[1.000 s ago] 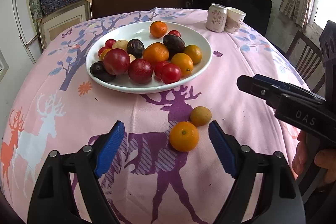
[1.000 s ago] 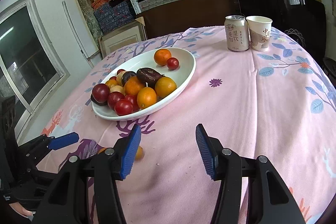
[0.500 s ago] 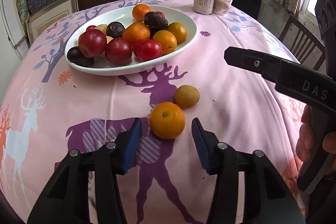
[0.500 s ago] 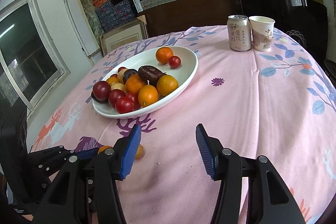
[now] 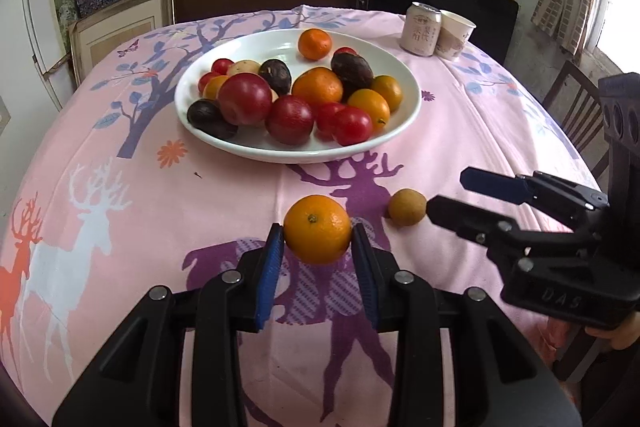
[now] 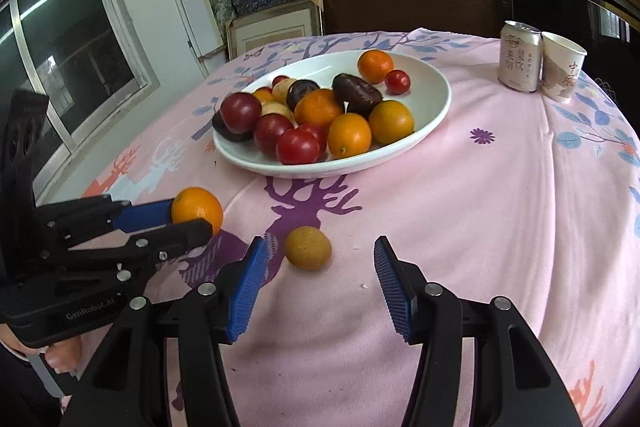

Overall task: Organize fruits
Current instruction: 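Grasp an orange with the left gripper while the right grasps a small yellow-brown fruit, then place the orange with the left gripper while the right places the yellow-brown fruit on the plate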

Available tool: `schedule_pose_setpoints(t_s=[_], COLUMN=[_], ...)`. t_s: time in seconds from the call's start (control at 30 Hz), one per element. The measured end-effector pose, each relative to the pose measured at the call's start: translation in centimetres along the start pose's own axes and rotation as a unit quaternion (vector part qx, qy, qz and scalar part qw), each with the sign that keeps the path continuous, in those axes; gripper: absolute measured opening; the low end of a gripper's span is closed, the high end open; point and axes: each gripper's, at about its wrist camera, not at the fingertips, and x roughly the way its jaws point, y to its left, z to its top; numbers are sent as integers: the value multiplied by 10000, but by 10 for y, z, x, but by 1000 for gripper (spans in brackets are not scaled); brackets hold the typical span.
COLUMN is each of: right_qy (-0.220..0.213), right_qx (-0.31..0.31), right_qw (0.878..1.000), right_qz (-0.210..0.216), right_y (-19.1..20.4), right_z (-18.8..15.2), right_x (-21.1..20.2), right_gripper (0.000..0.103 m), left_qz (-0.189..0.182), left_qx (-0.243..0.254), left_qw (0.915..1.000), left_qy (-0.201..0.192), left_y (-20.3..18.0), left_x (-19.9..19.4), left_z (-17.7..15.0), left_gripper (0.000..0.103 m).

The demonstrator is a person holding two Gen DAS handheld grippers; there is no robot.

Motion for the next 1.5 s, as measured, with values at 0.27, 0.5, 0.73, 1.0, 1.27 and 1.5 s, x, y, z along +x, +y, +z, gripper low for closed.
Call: schedule_pose_setpoints(t_s=[0.27, 0.5, 0.73, 1.0, 1.27, 1.5], right_qy=[315, 320, 270, -310, -780, -863], right_qx=[-150, -235, -332, 343, 281, 277], right_qw=[9990, 9981, 9976, 9988, 9966, 9955], right_qz=[-271, -464, -549, -182, 6, 284], right_y=[12, 16, 15, -13, -15, -7], right_z=[0, 4, 1, 17, 57, 95], right_x=[25, 30, 22, -20, -47, -19], right_gripper=[50, 31, 29, 29, 29, 29], left_qz=[-97, -81, -80, -61, -201, -167], left_qx=[-136, -105, -73, -30, 11, -416], left_qw=[9998, 9999, 9999, 9999, 9987, 9969], left_qy=[70, 90, 115, 108, -477, -650], left_y=[11, 11, 9, 7, 15, 34], left_x=[3, 6, 7, -1, -42, -25], left_z=[-1, -3, -3, 1, 57, 104], left_gripper=[34, 34, 34, 34, 34, 34])
